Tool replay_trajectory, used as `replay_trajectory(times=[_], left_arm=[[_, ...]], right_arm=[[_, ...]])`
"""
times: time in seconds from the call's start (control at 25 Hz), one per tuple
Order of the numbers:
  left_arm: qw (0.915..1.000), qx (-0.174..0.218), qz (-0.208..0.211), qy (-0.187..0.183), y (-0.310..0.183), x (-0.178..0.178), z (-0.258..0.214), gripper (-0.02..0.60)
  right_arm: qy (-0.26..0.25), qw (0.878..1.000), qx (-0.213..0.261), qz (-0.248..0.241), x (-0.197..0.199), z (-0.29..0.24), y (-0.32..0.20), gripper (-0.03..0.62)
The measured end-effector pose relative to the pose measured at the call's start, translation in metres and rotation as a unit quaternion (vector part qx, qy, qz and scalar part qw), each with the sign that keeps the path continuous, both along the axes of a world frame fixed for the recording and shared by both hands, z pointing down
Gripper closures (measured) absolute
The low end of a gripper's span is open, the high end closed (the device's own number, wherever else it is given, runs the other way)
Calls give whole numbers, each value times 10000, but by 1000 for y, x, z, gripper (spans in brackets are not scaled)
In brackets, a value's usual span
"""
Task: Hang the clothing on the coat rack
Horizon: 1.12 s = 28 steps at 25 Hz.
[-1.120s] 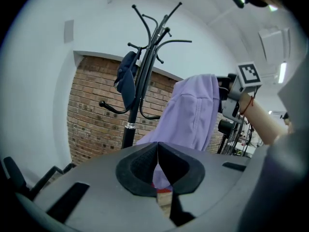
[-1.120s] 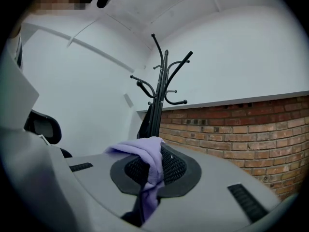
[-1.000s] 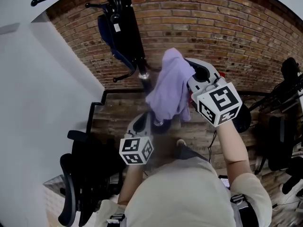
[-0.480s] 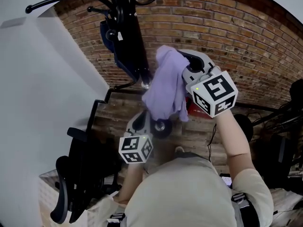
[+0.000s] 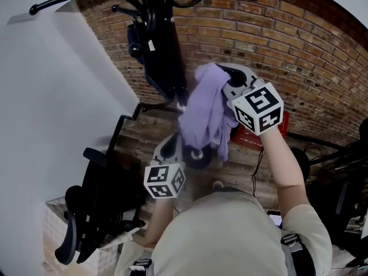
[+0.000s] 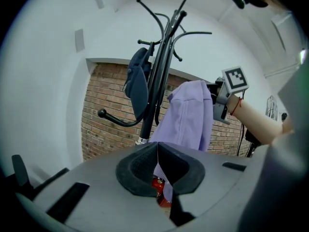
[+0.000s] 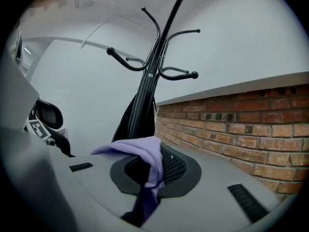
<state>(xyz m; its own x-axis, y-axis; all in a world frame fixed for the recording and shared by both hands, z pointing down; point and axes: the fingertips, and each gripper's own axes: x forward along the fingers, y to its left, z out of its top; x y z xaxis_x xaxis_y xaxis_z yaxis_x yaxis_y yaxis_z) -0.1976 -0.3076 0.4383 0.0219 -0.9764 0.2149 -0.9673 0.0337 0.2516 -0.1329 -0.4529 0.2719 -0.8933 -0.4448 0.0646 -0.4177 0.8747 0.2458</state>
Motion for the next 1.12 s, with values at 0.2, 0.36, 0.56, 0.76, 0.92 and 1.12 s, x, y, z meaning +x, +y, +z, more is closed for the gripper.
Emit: replay_trajectory(times=[0.2,0.36,0.56,0.76,0.92,1.12], left_arm=[[9999,-54,-120,-8,-4,-2,4,577],[9997,-64,-217,12,-8,-5,7,577],[9995,-99,-309,18,-15,-7,10,577],[9991,-119,-417,11,-22,-10,9,577],[9986,-117,-511,-2,-26,-13,9,577],[9982,-120,-584,-4,-30,-13,11,577]], right_arm=[[171,9994,-237,-191,-8,25,-17,580],[341,9986,-333,-239,-14,44,-30,580],[710,9963,-328,-367,-24,75,-41,580],[766,9944,-612,-404,-24,101,-56,580],[789,9929,-795,-411,-20,119,-65,580],[625,9890,-1214,-566,-11,145,-70,580]])
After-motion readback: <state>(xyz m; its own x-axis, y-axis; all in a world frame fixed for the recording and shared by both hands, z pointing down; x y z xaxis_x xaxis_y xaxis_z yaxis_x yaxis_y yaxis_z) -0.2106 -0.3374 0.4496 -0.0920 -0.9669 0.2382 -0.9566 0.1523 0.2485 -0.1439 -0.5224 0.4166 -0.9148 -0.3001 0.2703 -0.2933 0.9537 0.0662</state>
